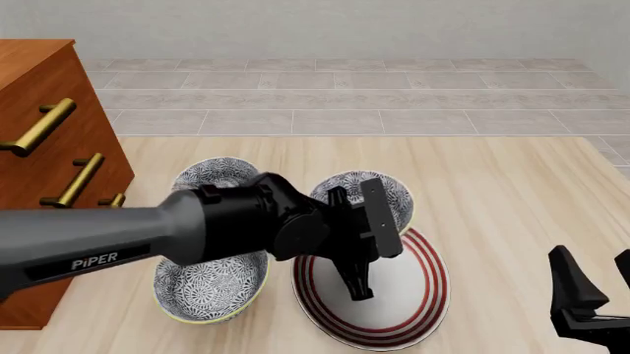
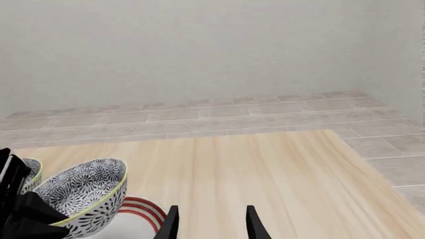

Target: Put the bowl at the front on the plate.

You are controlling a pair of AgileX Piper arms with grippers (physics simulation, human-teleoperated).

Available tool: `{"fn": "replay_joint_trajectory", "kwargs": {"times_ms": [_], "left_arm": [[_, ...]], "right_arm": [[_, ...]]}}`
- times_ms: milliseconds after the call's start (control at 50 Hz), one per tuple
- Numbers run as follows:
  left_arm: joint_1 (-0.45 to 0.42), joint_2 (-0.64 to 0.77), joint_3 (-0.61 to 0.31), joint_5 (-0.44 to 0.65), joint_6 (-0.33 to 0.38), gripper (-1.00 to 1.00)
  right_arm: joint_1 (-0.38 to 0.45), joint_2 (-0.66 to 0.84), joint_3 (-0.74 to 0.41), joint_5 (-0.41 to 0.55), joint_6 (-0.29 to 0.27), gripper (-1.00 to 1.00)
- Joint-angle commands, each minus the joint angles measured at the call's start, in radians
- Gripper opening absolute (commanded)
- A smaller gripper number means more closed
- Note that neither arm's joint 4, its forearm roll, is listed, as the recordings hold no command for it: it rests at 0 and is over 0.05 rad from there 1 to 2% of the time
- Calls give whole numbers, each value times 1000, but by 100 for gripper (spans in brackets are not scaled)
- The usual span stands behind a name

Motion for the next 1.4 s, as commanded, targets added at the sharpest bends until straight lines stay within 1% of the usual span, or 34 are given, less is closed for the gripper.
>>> {"fn": "replay_joint_trajectory", "kwargs": {"times_ms": [20, 220, 320, 340, 560, 740, 840, 1220, 1400], "left_arm": [[-11, 4, 1, 9, -16, -100], [-33, -27, -1, 39, -45, -100], [-58, -52, -15, 68, -80, -100], [-57, -53, -15, 70, -77, -100], [-64, -45, -15, 77, -98, -100], [-73, -32, -44, 114, -150, -100], [-83, -30, -45, 121, -170, -100], [-120, -30, -8, 119, -193, -100], [-112, -15, 6, 105, -180, -100]], "right_arm": [[2, 7, 0, -6, -1, 100], [9, 2, 1, 0, -9, 100], [14, 16, 0, -13, -12, 100], [15, 18, 0, -14, -13, 100], [15, 24, 1, -21, -13, 100], [15, 25, 1, -21, -10, 100], [14, 19, 0, -15, -9, 100], [10, 12, 0, -8, -9, 100], [8, 20, 0, -16, -8, 100]]}}
